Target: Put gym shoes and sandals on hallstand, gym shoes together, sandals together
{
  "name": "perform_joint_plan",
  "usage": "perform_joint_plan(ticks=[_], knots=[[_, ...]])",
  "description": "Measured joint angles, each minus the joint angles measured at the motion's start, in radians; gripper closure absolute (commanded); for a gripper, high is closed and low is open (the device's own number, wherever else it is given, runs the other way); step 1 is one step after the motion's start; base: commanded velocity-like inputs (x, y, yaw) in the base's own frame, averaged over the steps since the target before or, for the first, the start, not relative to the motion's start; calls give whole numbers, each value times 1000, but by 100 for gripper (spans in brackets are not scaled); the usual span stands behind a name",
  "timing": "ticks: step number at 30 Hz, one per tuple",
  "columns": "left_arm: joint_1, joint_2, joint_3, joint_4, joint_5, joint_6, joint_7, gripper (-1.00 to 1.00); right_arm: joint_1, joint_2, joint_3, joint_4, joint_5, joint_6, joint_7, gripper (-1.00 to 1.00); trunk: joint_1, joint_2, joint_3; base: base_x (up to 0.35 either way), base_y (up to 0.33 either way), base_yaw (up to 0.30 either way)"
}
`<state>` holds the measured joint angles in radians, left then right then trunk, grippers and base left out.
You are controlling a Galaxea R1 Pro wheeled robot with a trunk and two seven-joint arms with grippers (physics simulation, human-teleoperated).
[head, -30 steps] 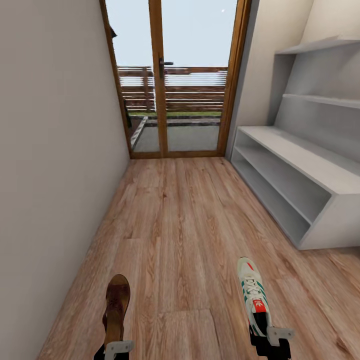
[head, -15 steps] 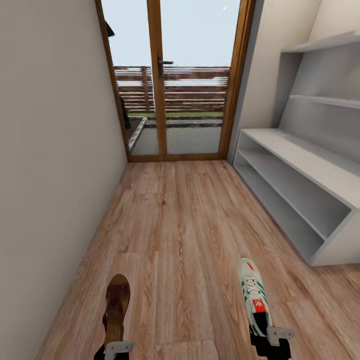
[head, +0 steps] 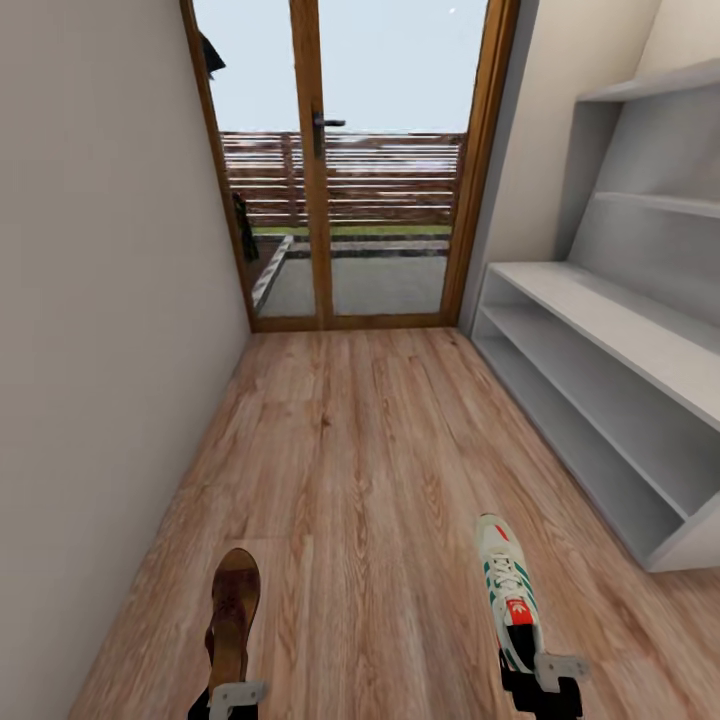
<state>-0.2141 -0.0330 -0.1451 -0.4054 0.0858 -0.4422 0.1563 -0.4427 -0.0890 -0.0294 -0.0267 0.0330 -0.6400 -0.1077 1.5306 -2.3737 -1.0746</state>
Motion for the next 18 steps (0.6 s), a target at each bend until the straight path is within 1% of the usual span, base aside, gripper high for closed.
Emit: perform_joint_plan(ticks=[18], knots=[[0, 1, 0, 1, 0, 0, 0, 100, 0, 0, 0, 0, 0, 0, 0, 100, 0, 0, 0, 340, 0, 0]])
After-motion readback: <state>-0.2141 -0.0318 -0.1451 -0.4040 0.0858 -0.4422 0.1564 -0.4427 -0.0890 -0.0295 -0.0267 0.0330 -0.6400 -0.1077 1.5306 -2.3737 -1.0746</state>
